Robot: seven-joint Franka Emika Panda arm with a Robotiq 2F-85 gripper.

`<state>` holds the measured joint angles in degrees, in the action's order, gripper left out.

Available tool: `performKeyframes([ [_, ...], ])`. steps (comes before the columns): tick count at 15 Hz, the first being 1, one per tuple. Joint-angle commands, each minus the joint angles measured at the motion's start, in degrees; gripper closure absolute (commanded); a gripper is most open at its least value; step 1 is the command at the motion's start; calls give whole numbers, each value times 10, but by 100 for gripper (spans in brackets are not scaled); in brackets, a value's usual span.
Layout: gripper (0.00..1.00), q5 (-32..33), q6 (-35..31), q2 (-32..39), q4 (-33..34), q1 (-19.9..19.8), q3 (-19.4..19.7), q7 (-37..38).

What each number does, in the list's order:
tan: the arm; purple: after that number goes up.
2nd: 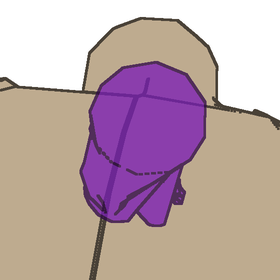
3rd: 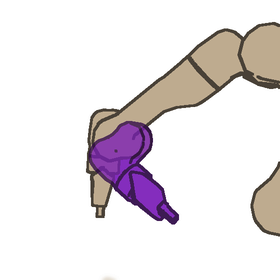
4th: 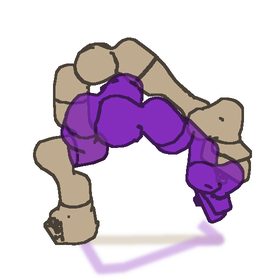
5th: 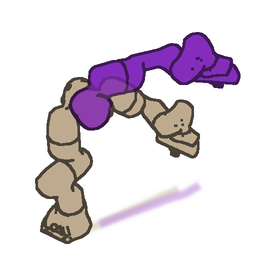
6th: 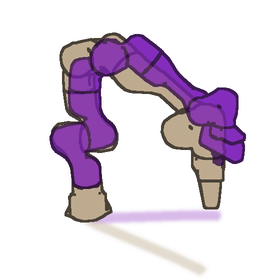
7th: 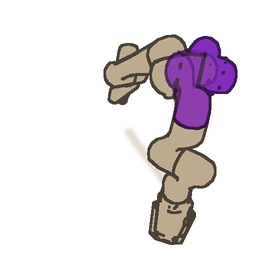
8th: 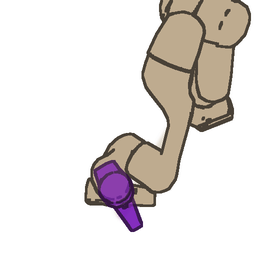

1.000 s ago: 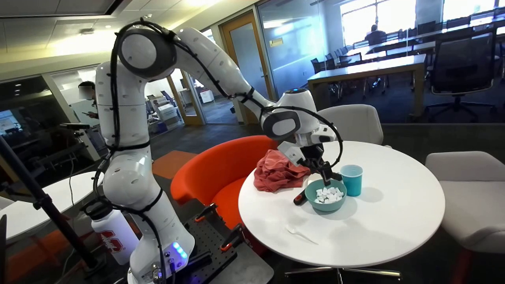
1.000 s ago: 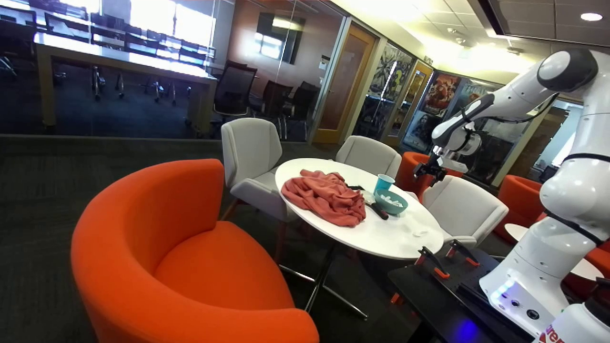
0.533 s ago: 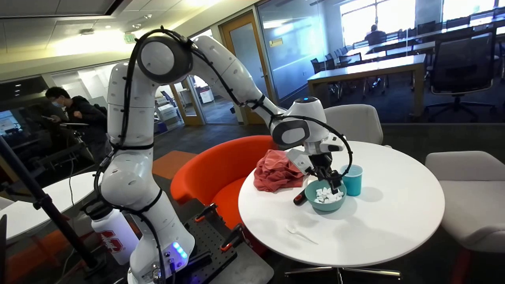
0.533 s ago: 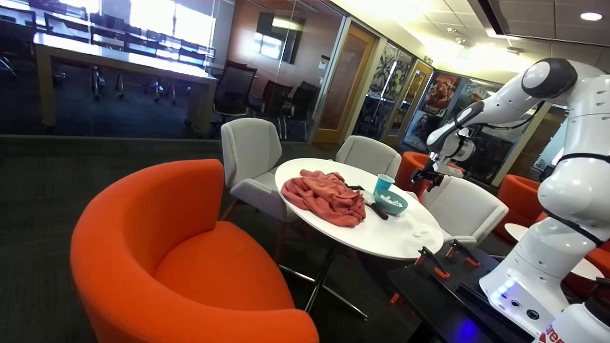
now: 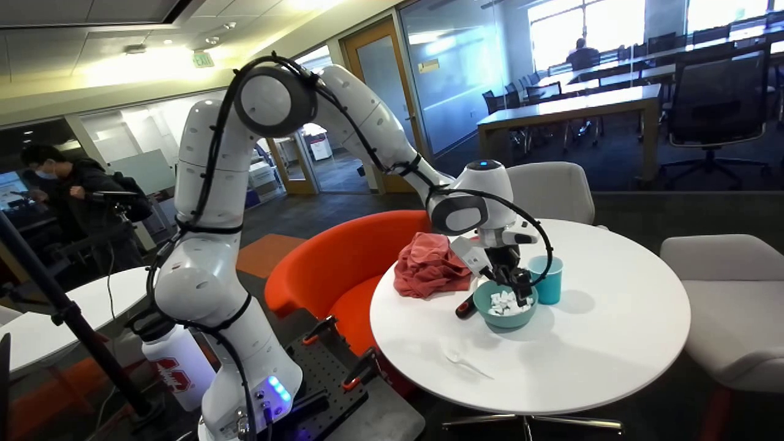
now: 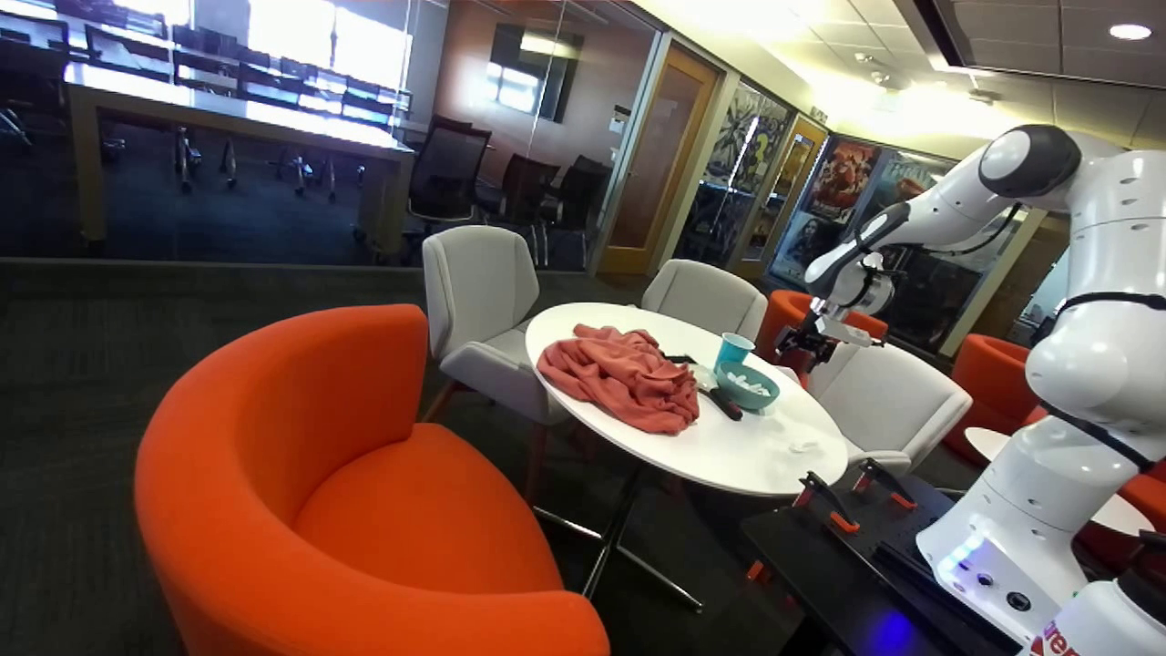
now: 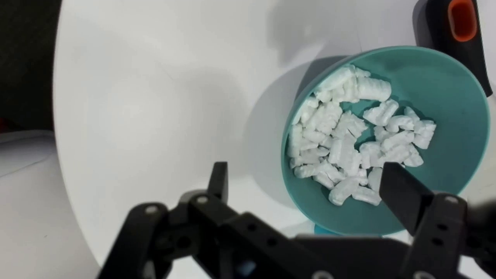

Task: Move the bowl to the left

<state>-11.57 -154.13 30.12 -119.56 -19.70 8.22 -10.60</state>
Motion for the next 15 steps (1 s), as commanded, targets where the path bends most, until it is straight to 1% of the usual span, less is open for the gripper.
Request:
performKeyframes([
  [1,0,-16,-3,57,54,-15,-22,18],
  [8,0,-18,6,125,112,-28,-26,48],
  [9,8,-18,7,131,118,-30,-26,49],
  [10,26,-17,6,137,124,-32,-26,50],
  [13,51,-16,8,148,135,-34,-26,55],
  [15,64,-15,8,152,141,-36,-26,55],
])
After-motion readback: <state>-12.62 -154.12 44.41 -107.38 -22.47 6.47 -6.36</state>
